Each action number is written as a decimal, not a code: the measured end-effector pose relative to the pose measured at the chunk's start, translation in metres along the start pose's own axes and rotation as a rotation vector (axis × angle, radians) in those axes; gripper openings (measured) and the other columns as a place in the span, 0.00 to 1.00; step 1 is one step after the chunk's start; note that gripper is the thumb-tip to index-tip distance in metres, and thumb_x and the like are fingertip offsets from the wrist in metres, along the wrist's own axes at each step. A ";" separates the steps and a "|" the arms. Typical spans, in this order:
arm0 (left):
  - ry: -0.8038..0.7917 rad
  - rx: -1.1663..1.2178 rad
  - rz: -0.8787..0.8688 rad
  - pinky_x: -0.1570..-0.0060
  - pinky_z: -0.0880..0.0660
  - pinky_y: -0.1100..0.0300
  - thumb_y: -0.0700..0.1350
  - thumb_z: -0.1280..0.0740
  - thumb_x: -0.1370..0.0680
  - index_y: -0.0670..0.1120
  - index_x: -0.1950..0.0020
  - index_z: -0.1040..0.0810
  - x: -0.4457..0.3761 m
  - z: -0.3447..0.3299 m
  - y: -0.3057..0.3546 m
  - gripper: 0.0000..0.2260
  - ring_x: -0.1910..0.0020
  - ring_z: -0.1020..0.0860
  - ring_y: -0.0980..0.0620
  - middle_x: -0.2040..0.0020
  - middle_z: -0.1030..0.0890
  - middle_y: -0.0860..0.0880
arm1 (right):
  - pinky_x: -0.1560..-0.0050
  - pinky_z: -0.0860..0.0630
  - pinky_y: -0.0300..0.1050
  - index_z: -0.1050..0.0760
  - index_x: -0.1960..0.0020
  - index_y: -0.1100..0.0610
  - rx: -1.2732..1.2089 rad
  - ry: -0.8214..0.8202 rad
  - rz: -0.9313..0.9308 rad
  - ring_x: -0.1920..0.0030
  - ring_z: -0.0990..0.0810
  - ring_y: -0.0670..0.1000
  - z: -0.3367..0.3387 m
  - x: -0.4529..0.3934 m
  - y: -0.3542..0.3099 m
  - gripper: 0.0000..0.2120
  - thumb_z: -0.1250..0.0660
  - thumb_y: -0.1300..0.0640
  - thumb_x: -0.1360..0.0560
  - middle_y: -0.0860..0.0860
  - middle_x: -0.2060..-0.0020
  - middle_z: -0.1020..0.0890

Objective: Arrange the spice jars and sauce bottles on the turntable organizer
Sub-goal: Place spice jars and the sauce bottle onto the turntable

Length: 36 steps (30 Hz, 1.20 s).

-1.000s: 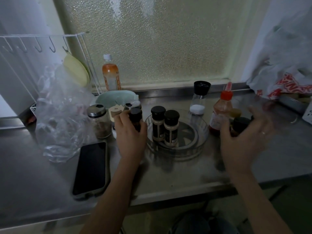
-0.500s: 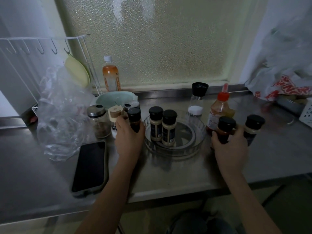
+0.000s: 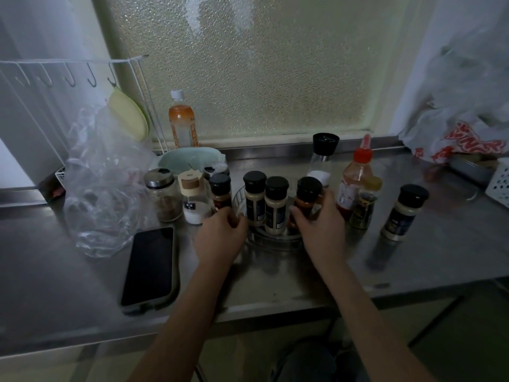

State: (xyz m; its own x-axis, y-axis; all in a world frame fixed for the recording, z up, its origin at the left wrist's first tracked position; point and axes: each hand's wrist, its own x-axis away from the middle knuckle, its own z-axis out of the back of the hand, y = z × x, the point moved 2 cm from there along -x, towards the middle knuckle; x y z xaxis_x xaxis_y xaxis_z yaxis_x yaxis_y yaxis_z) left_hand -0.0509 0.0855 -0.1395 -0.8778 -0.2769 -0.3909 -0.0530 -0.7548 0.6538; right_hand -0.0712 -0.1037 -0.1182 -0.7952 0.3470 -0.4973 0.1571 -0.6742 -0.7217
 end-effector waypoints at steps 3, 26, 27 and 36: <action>-0.051 -0.003 0.028 0.67 0.37 0.59 0.55 0.36 0.28 0.46 0.66 0.32 -0.001 0.000 0.000 0.14 0.69 0.28 0.50 0.71 0.28 0.53 | 0.45 0.27 0.45 0.32 0.37 0.55 -0.020 -0.052 -0.002 0.43 0.22 0.52 0.002 0.000 -0.002 0.25 0.30 0.47 0.29 0.52 0.42 0.21; -0.094 0.064 -0.104 0.71 0.37 0.61 0.55 0.37 0.26 0.51 0.59 0.31 -0.001 -0.002 0.004 0.09 0.65 0.25 0.49 0.66 0.24 0.52 | 0.36 0.36 0.38 0.35 0.29 0.50 0.139 -0.390 0.297 0.33 0.32 0.48 0.001 0.077 -0.035 0.21 0.42 0.58 0.22 0.49 0.33 0.28; -0.106 0.065 -0.101 0.72 0.38 0.62 0.55 0.37 0.26 0.52 0.59 0.30 -0.002 -0.003 0.003 0.09 0.65 0.25 0.49 0.66 0.25 0.52 | 0.38 0.35 0.36 0.35 0.29 0.48 0.093 -0.354 0.280 0.36 0.30 0.46 0.007 0.073 -0.035 0.21 0.42 0.57 0.22 0.48 0.34 0.27; 0.002 0.125 -0.116 0.62 0.32 0.58 0.45 0.38 0.21 0.43 0.50 0.23 -0.007 0.000 0.003 0.08 0.57 0.21 0.43 0.54 0.18 0.42 | 0.46 0.27 0.52 0.43 0.28 0.52 0.244 0.130 -0.133 0.42 0.24 0.57 0.087 -0.035 0.028 0.27 0.37 0.49 0.23 0.58 0.30 0.32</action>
State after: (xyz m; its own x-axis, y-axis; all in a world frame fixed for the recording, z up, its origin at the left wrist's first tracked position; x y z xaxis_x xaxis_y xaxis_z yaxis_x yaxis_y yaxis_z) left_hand -0.0448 0.0850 -0.1349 -0.8616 -0.1933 -0.4694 -0.2129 -0.7018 0.6798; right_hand -0.0902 -0.1915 -0.0796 -0.7155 0.5121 -0.4751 -0.1008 -0.7487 -0.6552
